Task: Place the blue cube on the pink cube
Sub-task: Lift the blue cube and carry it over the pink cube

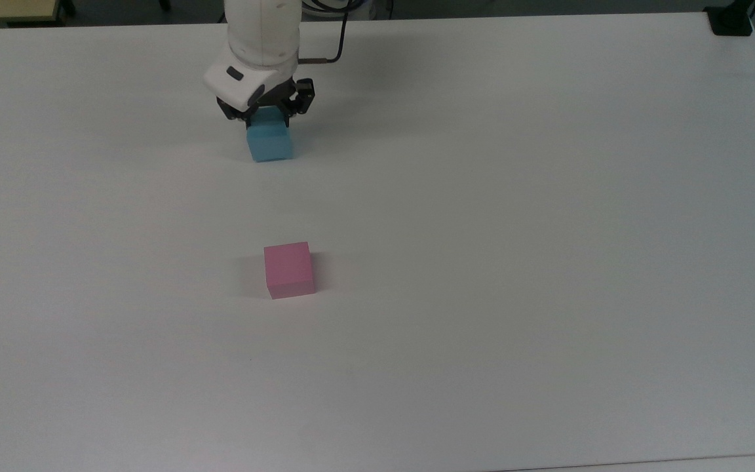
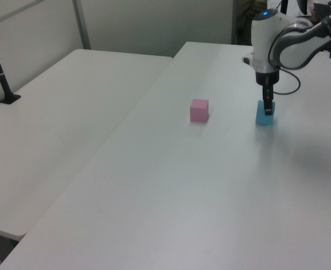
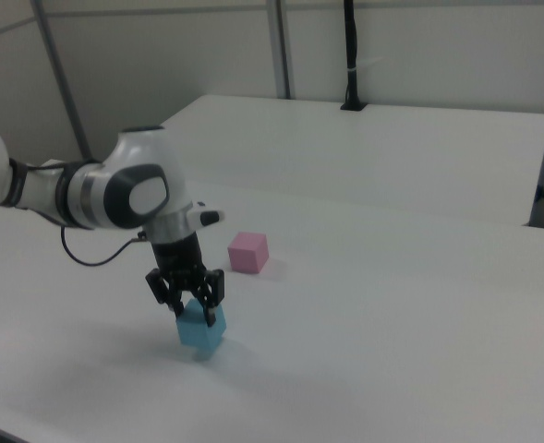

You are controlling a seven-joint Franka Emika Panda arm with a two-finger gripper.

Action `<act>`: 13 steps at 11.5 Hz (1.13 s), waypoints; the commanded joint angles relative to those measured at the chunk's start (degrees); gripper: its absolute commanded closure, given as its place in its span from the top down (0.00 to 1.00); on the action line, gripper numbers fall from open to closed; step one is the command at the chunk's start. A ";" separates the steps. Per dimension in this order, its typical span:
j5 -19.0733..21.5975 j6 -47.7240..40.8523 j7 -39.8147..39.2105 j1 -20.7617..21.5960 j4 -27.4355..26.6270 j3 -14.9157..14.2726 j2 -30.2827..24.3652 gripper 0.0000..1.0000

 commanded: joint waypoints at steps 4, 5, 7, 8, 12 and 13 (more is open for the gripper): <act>3.77 -23.46 1.69 0.04 21.84 3.26 -2.53 0.15; 3.77 -23.56 2.13 0.04 22.90 3.88 -2.18 0.15; 3.77 -23.56 4.23 -0.74 28.93 5.72 2.01 0.16; 3.77 -23.48 5.55 -2.40 32.46 7.48 4.82 0.16; 2.89 -22.95 10.82 -4.62 45.46 10.83 18.00 0.16; 2.89 -22.86 11.36 -4.79 48.54 10.83 20.47 0.16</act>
